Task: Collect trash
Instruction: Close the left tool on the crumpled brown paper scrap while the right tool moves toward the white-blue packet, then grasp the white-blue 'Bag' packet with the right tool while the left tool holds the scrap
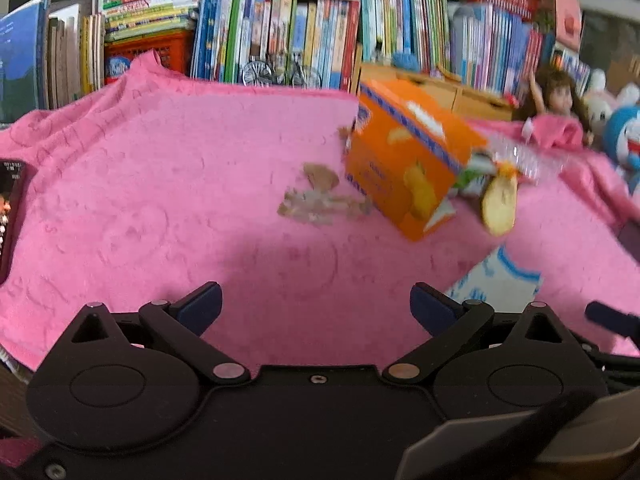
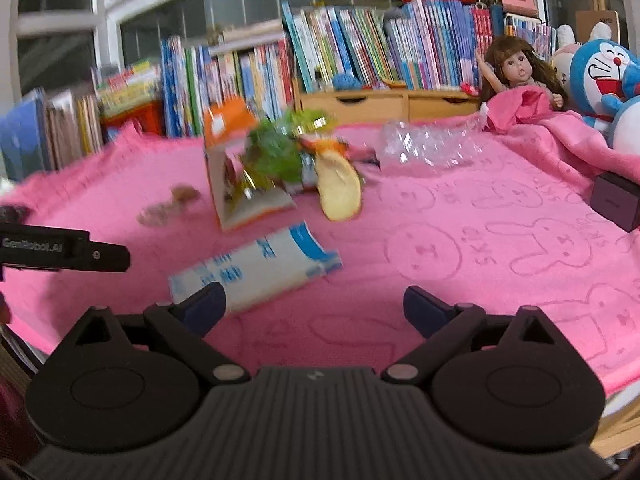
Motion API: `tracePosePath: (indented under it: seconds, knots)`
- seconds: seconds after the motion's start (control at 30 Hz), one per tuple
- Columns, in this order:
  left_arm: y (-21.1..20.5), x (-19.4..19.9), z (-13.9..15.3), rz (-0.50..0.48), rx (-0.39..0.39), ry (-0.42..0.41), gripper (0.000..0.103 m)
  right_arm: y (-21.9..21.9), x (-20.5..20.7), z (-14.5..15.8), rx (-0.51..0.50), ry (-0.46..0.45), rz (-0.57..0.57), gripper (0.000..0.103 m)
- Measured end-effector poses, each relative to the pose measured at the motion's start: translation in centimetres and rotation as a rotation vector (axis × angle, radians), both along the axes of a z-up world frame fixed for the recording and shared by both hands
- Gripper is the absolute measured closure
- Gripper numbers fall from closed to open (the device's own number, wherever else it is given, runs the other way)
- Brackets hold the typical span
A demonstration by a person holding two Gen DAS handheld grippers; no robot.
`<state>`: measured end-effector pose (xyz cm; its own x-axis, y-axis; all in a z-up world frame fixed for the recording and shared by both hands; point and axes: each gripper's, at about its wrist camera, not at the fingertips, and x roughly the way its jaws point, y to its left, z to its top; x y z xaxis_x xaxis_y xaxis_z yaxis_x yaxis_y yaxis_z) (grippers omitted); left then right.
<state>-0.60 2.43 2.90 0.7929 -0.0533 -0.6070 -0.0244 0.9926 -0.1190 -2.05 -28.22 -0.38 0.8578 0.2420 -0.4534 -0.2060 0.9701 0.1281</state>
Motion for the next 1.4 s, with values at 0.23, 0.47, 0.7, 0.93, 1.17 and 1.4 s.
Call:
tracePosePath:
  seconds: [0.23,0.47,0.7,0.93,1.17,1.4]
  knots:
    - [1.3,3.1,1.6,-0.015,-0.019,-0.044,0.003,3.1,1.5,-0.3,-0.165,-0.052,0.120,0.000]
    - [0.9,8.3,0.0,0.001,0.026,-0.006,0.002,6.0,1.3,-1.7,-0.239,-0.070,0.188,0.000]
    - [-0.1,11.2,-2.1,-0.001,0.075,0.030,0.002,5.1,1.6,-0.8,-0.267,-0.132,0.174,0.000]
    - [-0.2,11.9,-3.3,0.035,0.066,0.037,0.018,0.9,5.5,-0.8,-0.075,0.016,0.124,0.005]
    - [-0.5,10.8,-2.8,0.026,0.059,0.015,0.088,2.2,4.8,-1.5,-0.074,0.013,0.129,0.057]
    - [-0.6,8.3,-2.1,-0.003,0.055,-0.015,0.094,1.9,3.8,-0.3,-0.030,-0.021,0.105,0.098]
